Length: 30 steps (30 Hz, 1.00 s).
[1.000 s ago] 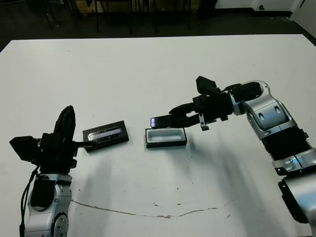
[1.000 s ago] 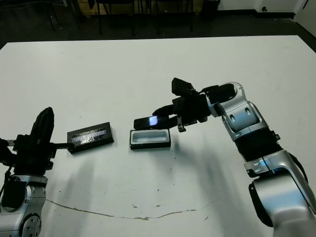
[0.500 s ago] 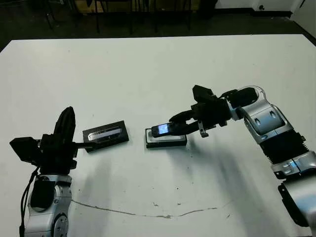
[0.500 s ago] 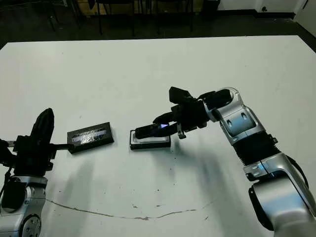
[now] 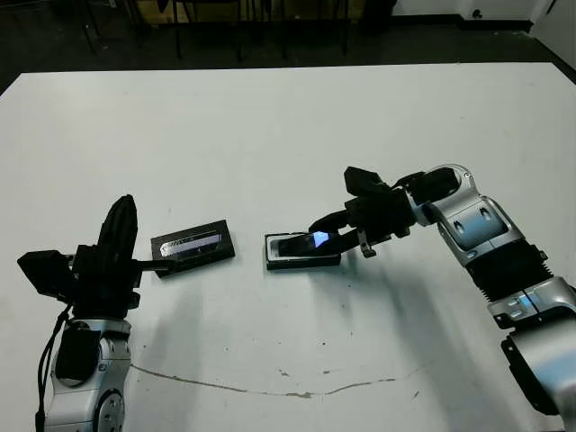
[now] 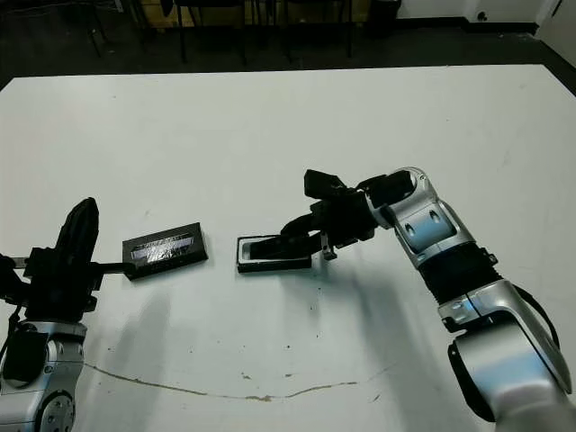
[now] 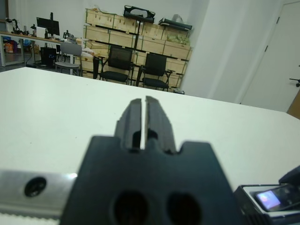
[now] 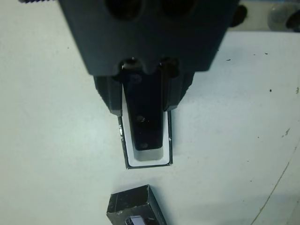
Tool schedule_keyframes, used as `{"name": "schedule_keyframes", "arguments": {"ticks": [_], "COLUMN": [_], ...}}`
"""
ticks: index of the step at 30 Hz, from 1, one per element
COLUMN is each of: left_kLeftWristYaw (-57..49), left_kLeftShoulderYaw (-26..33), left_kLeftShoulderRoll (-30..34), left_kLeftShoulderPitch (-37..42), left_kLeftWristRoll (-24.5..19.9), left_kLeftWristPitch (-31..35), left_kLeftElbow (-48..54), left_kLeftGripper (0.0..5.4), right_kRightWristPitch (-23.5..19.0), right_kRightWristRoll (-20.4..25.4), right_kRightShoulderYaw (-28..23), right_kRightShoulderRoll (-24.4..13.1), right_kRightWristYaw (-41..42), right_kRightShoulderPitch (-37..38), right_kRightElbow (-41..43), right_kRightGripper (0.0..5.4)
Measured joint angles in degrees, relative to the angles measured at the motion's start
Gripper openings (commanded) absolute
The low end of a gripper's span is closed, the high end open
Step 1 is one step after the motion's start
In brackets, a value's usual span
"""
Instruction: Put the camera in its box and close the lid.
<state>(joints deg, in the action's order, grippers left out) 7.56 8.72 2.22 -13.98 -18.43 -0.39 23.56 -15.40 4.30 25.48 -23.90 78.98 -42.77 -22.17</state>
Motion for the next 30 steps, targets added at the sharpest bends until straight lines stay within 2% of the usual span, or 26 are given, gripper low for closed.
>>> {"name": "schedule_keyframes", "arguments": {"ticks": [11, 22, 25, 30], "left_kLeftWristYaw": [0.0, -0.4, -0.4, -0.4], "left_kLeftShoulderYaw": [-0.5, -0.7, -0.7, -0.7], "left_kLeftShoulderRoll": [-0.1, -0.2, -0.2, -0.2], "left_kLeftShoulderPitch": [0.0, -0.1, -0.1, -0.1], "left_kLeftWristRoll": [0.0, -0.2, -0.4, -0.2], "left_kLeftWristPitch": [0.0, 0.0, 0.0, 0.0], "left_kLeftElbow": [0.0, 0.0, 0.0, 0.0], "left_kLeftGripper": [0.0, 0.0, 0.0, 0.0], "right_kRightWristPitch": [0.0, 0.0, -0.2, 8.6], "right_kRightWristRoll": [-0.1, -0.8, -0.8, -0.2], "right_kRightShoulderYaw": [0.1, 0.4, 0.2, -1.0], "right_kRightShoulderRoll": [2.5, 3.1, 2.9, 2.4], "right_kRightWristYaw": [-0.1, -0.2, -0.1, 1.8], "right_kRightShoulderPitch": [0.0, 0.0, -0.1, -0.1], "right_kRightElbow": [-0.6, -1.1, -1.1, -2.3], "right_kRightGripper": [0.73, 0.73, 1.23, 2.11]}}
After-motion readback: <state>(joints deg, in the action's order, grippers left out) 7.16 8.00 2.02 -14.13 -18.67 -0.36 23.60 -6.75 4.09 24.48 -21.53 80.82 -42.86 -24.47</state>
